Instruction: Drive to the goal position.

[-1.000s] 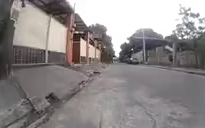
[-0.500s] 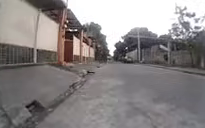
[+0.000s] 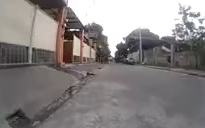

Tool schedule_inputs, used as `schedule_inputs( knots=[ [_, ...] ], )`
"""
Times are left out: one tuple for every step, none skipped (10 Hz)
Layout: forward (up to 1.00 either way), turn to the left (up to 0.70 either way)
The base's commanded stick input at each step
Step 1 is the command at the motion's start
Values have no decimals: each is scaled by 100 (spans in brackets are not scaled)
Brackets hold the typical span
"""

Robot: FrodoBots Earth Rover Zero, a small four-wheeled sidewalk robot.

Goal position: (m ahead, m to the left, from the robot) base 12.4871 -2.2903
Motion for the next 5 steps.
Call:
schedule_inputs(
  knots=[
    [70, 0],
    [70, 0],
    [70, 0],
    [70, -18],
    [70, -31]
  ],
)
